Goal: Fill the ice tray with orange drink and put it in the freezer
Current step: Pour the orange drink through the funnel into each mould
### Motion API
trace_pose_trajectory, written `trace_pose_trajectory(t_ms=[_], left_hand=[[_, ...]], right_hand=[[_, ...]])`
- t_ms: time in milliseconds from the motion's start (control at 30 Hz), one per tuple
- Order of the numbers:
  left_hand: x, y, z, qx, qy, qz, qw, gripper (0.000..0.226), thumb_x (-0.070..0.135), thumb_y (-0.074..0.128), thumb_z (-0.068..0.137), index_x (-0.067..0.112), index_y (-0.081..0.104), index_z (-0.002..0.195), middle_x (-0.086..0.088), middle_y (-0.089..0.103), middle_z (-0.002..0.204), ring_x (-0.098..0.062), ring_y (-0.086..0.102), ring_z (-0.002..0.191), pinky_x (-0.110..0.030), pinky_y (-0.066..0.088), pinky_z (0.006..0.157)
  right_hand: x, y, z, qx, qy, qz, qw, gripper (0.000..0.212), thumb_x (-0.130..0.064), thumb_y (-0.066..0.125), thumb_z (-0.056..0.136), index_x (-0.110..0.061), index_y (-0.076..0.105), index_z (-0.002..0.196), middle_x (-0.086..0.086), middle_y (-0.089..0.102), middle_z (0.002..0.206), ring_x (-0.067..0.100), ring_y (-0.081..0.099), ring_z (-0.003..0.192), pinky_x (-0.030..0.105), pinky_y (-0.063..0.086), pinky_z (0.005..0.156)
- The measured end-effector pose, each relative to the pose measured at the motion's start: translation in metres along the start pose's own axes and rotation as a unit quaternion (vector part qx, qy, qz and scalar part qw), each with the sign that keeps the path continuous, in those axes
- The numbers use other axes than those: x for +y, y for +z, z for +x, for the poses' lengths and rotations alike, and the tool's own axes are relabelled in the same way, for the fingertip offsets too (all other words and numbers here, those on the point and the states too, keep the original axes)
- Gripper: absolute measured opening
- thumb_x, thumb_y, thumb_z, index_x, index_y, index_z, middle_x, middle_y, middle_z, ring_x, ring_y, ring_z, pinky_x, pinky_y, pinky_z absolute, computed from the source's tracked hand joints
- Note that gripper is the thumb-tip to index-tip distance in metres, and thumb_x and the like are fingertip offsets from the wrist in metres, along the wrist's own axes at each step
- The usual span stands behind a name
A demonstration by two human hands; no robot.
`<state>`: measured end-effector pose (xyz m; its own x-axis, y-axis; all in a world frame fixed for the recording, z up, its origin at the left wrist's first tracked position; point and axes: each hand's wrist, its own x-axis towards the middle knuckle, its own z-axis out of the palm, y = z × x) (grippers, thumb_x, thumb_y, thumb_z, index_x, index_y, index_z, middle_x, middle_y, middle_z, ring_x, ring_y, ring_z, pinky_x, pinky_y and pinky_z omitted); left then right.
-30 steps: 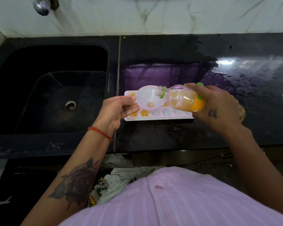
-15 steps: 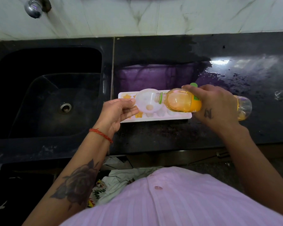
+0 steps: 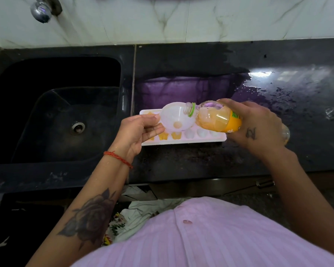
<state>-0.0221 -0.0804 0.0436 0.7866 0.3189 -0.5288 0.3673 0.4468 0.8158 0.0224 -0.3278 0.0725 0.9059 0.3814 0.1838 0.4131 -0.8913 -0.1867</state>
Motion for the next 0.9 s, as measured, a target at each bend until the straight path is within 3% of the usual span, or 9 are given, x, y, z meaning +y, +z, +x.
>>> trace_pose_trajectory(t_ms=[333,633,900], left_hand=[[-0.004,0.022,0.003,-0.029,-0.009,0.010,1.000,0.003,-0.004,0.065,0.080,-0.002,0.063,0.081,-0.006,0.070,0.054,-0.016,0.070,0.054,-0.020,0.055,0.050],[-0.010,0.030,0.006,-0.035,-0.016,0.020,0.999,0.006,-0.004,0.065,0.080,-0.003,0.062,0.086,-0.004,0.069,0.054,-0.015,0.069,0.054,-0.022,0.057,0.052],[-0.010,0.031,0.007,-0.034,-0.018,0.025,0.999,0.004,-0.004,0.065,0.081,-0.003,0.062,0.082,-0.004,0.068,0.052,-0.014,0.069,0.052,-0.022,0.058,0.053]], right_hand=[[0.017,-0.005,-0.009,0.008,0.025,-0.004,1.000,0.070,-0.021,0.076,0.070,-0.035,0.047,0.132,0.012,0.064,0.105,0.037,0.058,0.092,0.031,0.032,0.066],[0.027,-0.005,-0.012,-0.003,0.022,-0.067,0.998,0.070,-0.020,0.076,0.073,-0.033,0.045,0.134,0.012,0.063,0.110,0.035,0.056,0.094,0.039,0.041,0.077],[0.029,-0.001,-0.010,0.008,0.015,-0.079,0.997,0.069,-0.017,0.076,0.069,-0.034,0.049,0.131,0.013,0.065,0.103,0.036,0.057,0.089,0.040,0.041,0.074]])
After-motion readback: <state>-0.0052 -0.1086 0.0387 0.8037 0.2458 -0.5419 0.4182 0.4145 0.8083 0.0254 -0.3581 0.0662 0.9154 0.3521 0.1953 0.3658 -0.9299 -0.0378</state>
